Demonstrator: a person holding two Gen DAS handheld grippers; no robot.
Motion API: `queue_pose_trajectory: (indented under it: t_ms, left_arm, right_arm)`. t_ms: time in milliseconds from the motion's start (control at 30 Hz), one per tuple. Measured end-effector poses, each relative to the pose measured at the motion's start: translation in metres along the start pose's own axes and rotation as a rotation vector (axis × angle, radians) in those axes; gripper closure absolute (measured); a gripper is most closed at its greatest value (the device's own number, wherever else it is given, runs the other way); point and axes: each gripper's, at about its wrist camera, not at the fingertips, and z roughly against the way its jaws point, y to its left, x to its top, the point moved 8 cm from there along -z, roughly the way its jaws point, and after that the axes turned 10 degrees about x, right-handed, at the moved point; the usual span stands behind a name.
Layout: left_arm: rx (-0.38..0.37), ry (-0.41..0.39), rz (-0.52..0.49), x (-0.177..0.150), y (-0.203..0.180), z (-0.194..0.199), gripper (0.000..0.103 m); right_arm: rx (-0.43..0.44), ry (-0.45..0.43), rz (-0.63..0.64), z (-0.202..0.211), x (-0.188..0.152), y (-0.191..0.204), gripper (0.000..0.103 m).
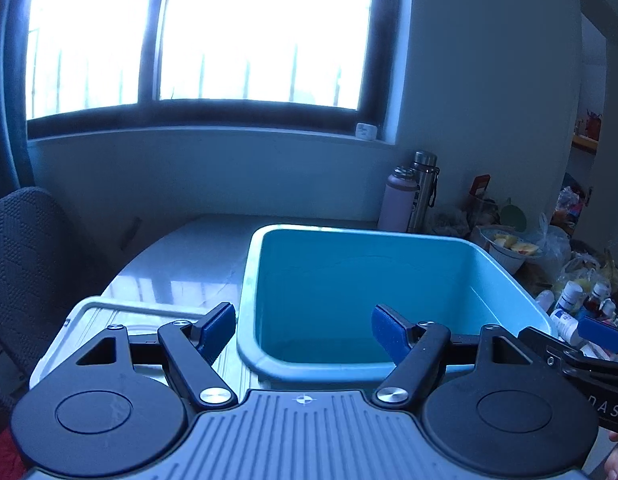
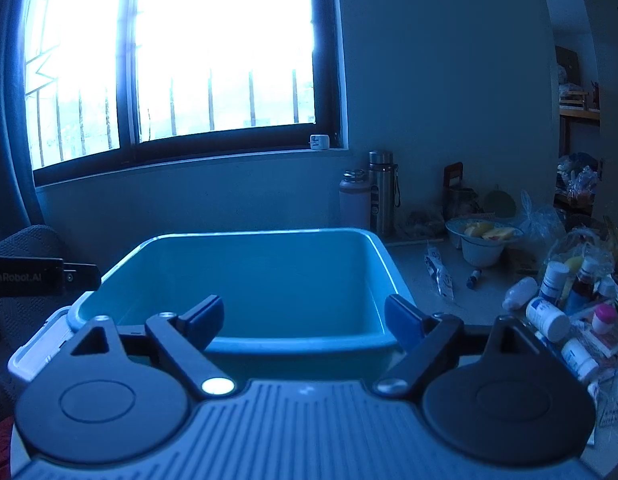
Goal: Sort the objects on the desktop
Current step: 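Move the right tool to the second red canister and grasp it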
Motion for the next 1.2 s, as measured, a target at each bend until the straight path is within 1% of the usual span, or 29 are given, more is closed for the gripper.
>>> queue_pose_trajectory:
  t_ms: [67,200,267,500,700,867,1067,1200]
  left_arm:
    - [0.010,0.005,0.005,-0.010,0.004,0.011,0.026]
    - [0.028,0.003,0.027,-0.031,0.017,0.038,0.026]
    - [0.039,0.015,0.038,-0.044,0.023,0.048,0.026]
    - [0.072,0.065,0.055,-0.101,0.046,0.074,0.026]
    - [0.104,0.083,0.069,-0.147,0.062,0.084,0.026]
    - [0.124,0.103,0.040,-0.181,0.069,0.085,0.026]
    - [0.152,0.122,0.007,-0.211,0.078,0.087,0.026]
    - [0.166,0.137,0.003,-0.225,0.083,0.085,0.026]
  right_arm:
    - [0.020,0.000,-0.001,0.012,-0.007,0.005,0.015]
    - [0.027,-0.006,0.021,0.036,-0.019,0.016,0.011]
    - [0.029,-0.005,0.019,0.048,-0.028,0.019,0.010]
    - [0.012,0.020,0.034,0.073,-0.069,0.027,0.009]
    - [0.018,0.046,0.046,0.083,-0.107,0.040,0.009]
    - [0.023,0.051,0.067,0.088,-0.134,0.050,0.009]
    - [0.031,0.061,0.068,0.089,-0.159,0.057,0.009]
    - [0.037,0.074,0.054,0.084,-0.172,0.060,0.009]
